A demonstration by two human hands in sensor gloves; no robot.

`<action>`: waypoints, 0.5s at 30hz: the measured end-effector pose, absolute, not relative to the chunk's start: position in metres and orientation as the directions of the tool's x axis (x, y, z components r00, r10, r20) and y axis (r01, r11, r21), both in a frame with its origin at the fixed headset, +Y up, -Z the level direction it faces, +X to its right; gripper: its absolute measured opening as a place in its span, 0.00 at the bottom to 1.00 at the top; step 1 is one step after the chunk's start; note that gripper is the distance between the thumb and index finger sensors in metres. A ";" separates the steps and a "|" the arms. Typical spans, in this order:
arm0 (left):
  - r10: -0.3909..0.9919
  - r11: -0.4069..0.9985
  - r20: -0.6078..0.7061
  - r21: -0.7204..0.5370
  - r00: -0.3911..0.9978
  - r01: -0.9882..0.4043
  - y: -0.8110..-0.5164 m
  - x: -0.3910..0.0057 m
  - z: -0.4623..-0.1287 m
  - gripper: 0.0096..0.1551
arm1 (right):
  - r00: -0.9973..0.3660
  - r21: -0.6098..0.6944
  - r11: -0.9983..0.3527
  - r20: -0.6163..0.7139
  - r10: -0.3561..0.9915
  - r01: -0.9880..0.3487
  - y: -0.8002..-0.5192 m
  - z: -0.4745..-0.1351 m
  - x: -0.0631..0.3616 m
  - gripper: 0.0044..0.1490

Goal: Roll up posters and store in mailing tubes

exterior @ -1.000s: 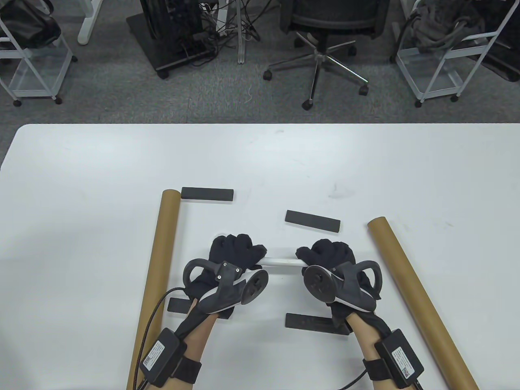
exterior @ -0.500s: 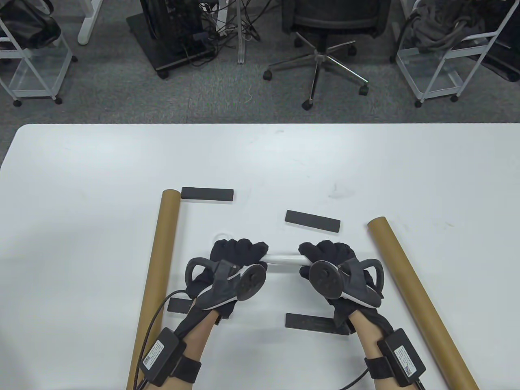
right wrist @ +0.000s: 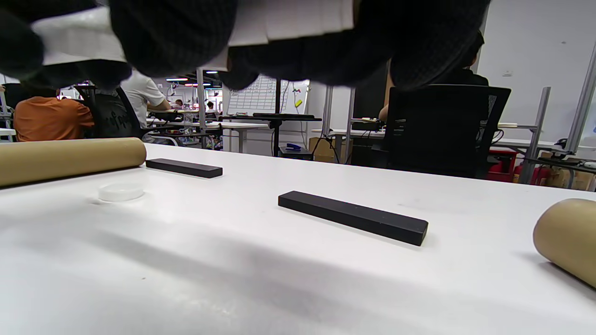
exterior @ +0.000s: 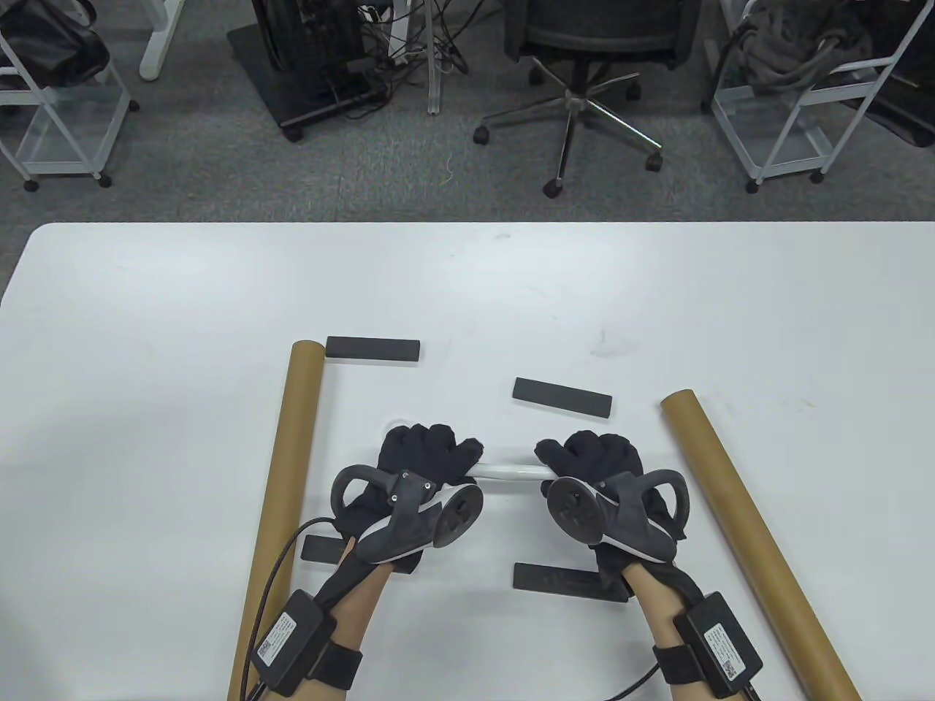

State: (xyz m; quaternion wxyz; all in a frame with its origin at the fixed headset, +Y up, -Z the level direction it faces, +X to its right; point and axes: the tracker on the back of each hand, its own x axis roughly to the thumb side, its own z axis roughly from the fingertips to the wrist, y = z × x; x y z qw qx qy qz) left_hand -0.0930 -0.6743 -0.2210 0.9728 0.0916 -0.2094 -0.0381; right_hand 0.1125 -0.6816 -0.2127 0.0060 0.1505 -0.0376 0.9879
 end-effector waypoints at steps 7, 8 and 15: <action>-0.036 0.989 0.405 0.143 0.914 -0.024 -0.676 -0.096 -0.223 0.30 | -0.952 -0.067 -0.997 0.305 0.023 -0.046 -0.683 -0.214 0.113 0.34; -0.051 0.989 0.406 0.149 0.912 -0.011 -0.676 -0.095 -0.223 0.30 | -0.953 -0.063 -0.997 0.303 0.012 -0.033 -0.683 -0.214 0.113 0.34; -0.101 0.982 0.395 0.189 0.913 0.027 -0.676 -0.094 -0.222 0.31 | -0.953 -0.059 -0.998 0.302 0.014 -0.033 -0.683 -0.214 0.112 0.33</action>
